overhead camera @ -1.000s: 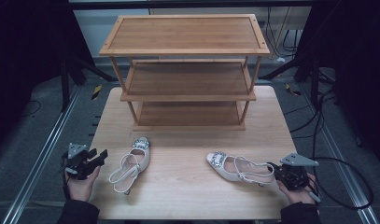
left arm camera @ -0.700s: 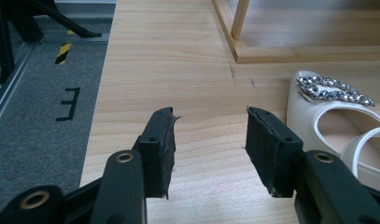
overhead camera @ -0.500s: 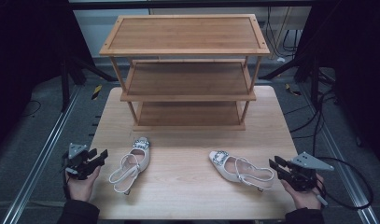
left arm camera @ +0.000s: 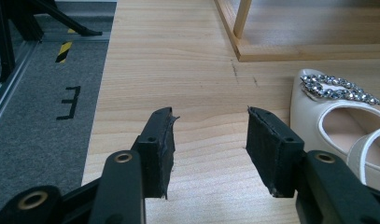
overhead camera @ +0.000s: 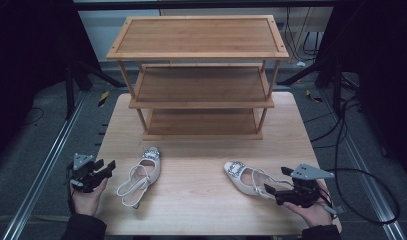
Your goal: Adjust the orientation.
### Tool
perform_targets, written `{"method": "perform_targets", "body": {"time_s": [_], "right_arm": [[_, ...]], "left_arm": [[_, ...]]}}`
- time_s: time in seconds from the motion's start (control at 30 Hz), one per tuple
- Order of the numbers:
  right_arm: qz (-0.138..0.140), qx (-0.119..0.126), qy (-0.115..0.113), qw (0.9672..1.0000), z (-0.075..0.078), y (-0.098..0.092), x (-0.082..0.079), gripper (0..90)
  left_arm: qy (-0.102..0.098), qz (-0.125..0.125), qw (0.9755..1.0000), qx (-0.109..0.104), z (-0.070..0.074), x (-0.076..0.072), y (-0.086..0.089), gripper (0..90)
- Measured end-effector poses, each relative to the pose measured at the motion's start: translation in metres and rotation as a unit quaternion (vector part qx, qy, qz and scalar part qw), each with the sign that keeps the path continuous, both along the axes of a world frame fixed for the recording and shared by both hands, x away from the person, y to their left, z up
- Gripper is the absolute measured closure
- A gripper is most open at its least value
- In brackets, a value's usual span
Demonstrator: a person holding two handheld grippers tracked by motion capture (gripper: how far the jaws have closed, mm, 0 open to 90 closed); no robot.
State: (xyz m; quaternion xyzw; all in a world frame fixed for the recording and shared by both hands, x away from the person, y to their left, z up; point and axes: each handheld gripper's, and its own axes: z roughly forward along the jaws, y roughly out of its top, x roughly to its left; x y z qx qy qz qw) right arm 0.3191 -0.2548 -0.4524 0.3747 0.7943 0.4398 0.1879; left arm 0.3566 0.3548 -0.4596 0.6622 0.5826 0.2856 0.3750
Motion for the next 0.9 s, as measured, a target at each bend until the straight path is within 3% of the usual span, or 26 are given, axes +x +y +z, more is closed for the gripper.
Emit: {"method": "perform_targets", "body": {"time_s": [0.2,0.6,0.83,0.87,0.9], "right_arm": [[0.03,-0.039,0.026,0.9985,-0.015,0.004,0.001,10.0],[0.078,-0.059,0.071,0.9926,-0.03,0.01,0.007,18.5],[0.082,-0.064,0.076,0.9916,-0.031,0.012,0.012,23.4],[0.085,-0.086,0.078,0.9896,-0.032,0.015,0.015,26.6],[0.085,-0.086,0.078,0.9896,-0.032,0.015,0.015,26.6]], "left_arm": [[0.001,-0.002,1.0,0.002,0.0,0.0,0.0,50.8],[0.004,-0.002,1.0,0.002,-0.001,0.001,-0.001,50.9],[0.005,-0.003,1.0,0.002,-0.001,0.001,-0.001,51.1],[0.005,-0.004,1.0,0.003,-0.001,0.002,-0.001,51.2],[0.005,-0.004,1.0,0.003,-0.001,0.002,-0.002,51.2]]}}
